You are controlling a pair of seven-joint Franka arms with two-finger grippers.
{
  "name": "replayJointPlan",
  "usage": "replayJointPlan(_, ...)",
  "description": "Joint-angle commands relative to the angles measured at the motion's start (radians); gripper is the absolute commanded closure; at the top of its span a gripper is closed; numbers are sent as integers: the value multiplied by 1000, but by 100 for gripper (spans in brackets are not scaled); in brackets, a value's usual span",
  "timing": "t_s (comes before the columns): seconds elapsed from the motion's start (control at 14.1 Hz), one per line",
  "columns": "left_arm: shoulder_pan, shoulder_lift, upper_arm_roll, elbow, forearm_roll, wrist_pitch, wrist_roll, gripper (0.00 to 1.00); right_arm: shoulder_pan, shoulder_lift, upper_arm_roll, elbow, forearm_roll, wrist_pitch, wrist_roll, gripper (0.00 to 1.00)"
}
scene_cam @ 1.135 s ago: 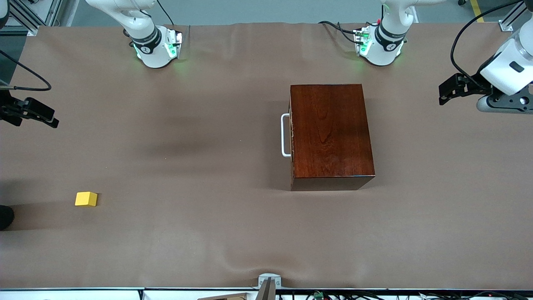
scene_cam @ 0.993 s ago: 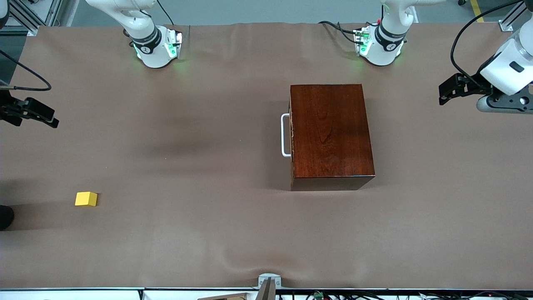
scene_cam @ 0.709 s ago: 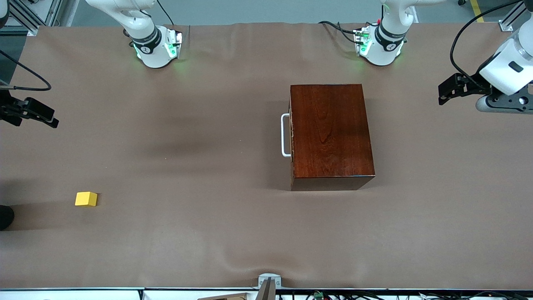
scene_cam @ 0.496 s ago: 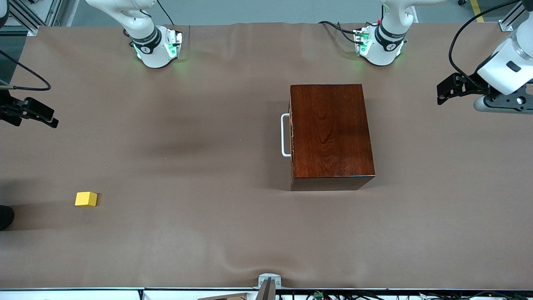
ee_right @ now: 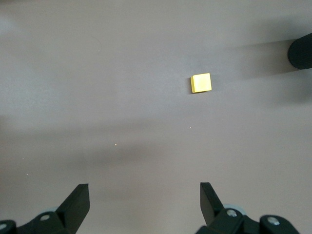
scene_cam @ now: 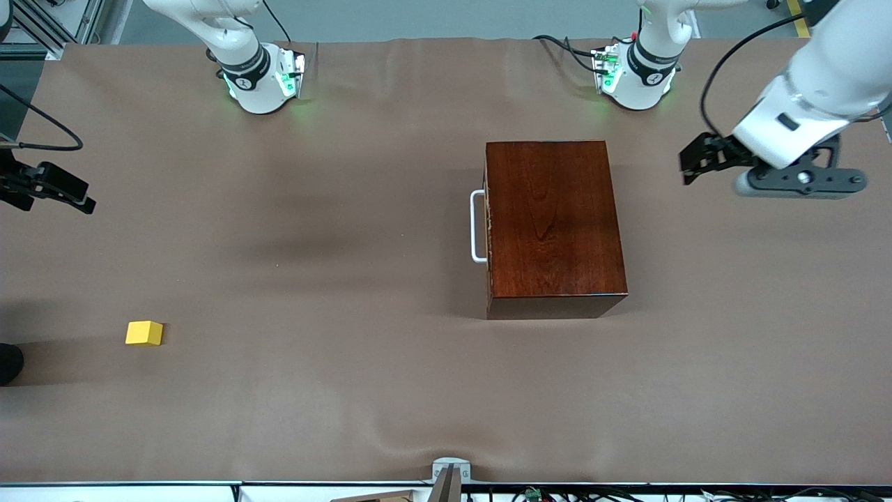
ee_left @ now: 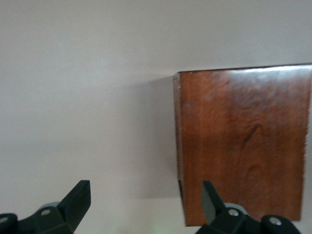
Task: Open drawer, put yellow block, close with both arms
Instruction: 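Move the left gripper over the cabinet to the white drawer handle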
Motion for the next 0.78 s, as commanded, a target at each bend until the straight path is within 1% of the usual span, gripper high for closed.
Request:
replayJointPlan(0.0,-9,70,-49,95,12,-13,-113,0,-15,-20,9,-7,4,-4,-2,0)
replayJointPlan(0.14,-47,93,-55,121,15,-12,-201,0,-16,-20,7,1,4,-4,-1,0)
replayJointPlan(0.28,-90,122,-55,167,15,-13,-290,0,-33,-20,9,1,6,-4,-5,0)
replayJointPlan(0.5,-173,151,-49,190,16,-12,-420,0,-36,-20,10,4,7,-4,-7,0)
replayJointPlan(0.64,-224,205,-43,246,15,-9,-573,0,-36,-20,10,6,7,-4,-7,0)
replayJointPlan(0.71,-239,222,-47,257,15,9,-648,0,-36,-20,10,6,6,-4,-7,0)
